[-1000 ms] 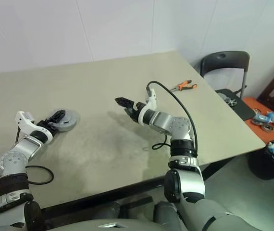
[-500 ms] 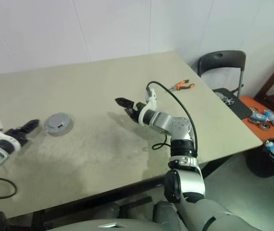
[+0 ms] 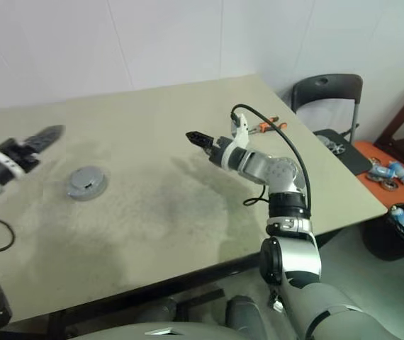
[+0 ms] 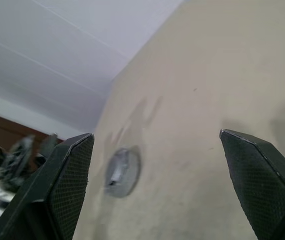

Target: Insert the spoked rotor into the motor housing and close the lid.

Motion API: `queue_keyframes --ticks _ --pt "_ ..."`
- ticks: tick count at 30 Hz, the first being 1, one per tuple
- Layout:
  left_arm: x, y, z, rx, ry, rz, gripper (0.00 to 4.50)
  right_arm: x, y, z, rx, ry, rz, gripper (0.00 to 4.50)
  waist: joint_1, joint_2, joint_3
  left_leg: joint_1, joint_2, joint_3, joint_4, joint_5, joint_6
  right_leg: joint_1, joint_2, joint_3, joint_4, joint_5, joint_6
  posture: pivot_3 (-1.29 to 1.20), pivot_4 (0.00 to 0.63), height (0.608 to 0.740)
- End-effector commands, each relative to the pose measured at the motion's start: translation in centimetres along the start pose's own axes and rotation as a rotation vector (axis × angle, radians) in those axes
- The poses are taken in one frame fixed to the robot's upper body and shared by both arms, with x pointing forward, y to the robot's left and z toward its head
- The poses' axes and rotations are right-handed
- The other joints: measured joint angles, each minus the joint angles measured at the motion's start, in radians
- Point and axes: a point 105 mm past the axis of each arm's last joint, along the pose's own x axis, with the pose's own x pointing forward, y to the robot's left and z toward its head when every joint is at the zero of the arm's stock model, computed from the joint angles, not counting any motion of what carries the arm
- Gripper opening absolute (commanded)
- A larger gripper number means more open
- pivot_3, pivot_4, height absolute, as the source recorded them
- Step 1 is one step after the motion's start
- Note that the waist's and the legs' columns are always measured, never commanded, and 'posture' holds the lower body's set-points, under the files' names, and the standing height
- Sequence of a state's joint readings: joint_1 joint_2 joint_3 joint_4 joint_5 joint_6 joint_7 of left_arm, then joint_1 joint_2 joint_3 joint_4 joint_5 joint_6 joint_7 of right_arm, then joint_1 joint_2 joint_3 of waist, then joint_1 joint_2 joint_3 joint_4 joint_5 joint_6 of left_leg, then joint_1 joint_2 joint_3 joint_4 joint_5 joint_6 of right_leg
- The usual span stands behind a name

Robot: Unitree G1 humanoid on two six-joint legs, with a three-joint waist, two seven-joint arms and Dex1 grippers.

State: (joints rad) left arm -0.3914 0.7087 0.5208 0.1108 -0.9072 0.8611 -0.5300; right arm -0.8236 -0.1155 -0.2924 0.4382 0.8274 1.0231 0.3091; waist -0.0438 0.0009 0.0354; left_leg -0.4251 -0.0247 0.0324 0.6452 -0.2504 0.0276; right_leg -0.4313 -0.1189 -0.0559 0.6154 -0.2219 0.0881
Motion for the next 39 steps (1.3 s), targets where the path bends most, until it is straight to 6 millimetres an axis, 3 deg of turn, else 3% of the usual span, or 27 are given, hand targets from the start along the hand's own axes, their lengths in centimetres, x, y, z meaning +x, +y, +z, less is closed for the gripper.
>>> queue_keyframes --ticks 1,3,7,13,19,31,39 --pt "1.3 -4.6 -1.8 0.019 0.070 -0.170 4.42 -1.0 2.1 1.9 -0.157 -0.051 0.052 4.20 -0.002 0.000 0.000 0.000 0.000 0.000 0.000 0.000 0.000 0.000 0.000 0.000 0.000 0.000 0.000 0.00 0.000 0.740" --pt "1.7 -5.8 -3.3 0.001 0.113 -0.215 4.42 -1.6 2.3 2.0 -0.211 -0.054 0.051 4.20 -0.001 0.000 0.000 0.000 0.000 0.000 0.000 0.000 0.000 0.000 0.000 0.000 0.001 0.000 0.000 0.00 0.000 0.740" --pt "2.3 -6.1 -5.1 -0.006 0.180 -0.228 4.42 -2.7 2.0 2.1 -0.299 -0.055 0.016 4.20 0.001 0.000 0.000 0.001 0.001 0.000 0.001 0.002 0.002 0.000 0.002 0.000 0.002 0.000 0.000 0.00 0.000 0.740" --pt "2.6 -6.5 -5.1 -0.014 0.191 -0.249 4.42 -3.6 1.7 2.3 -0.315 -0.085 -0.016 4.20 0.006 0.001 0.000 0.003 0.001 0.000 0.004 0.002 0.003 0.003 0.002 0.000 0.003 0.000 -0.001 0.00 0.000 0.740" --pt "1.9 -6.1 -5.4 -0.013 0.233 -0.228 4.42 -3.4 1.2 0.5 -0.280 -0.072 -0.035 4.20 0.009 0.000 0.000 0.004 0.001 0.000 0.004 0.002 0.003 0.004 0.003 0.000 0.003 0.000 0.000 0.00 0.000 0.740" --pt "1.3 -5.5 -3.9 0.023 0.208 -0.175 4.42 -1.5 1.9 -0.4 -0.265 -0.059 0.004 4.20 0.009 0.001 0.000 0.005 0.001 0.000 0.005 0.003 0.003 0.005 0.006 0.000 0.004 0.000 0.000 0.00 0.000 0.740" --pt "1.8 -4.9 -3.1 0.044 0.108 -0.081 4.42 -0.3 3.1 0.0 -0.422 -0.093 0.034 4.20 0.010 0.000 0.000 0.006 0.001 0.000 0.005 0.003 0.003 0.005 0.006 0.000 0.004 0.000 0.000 0.00 0.000 0.740"
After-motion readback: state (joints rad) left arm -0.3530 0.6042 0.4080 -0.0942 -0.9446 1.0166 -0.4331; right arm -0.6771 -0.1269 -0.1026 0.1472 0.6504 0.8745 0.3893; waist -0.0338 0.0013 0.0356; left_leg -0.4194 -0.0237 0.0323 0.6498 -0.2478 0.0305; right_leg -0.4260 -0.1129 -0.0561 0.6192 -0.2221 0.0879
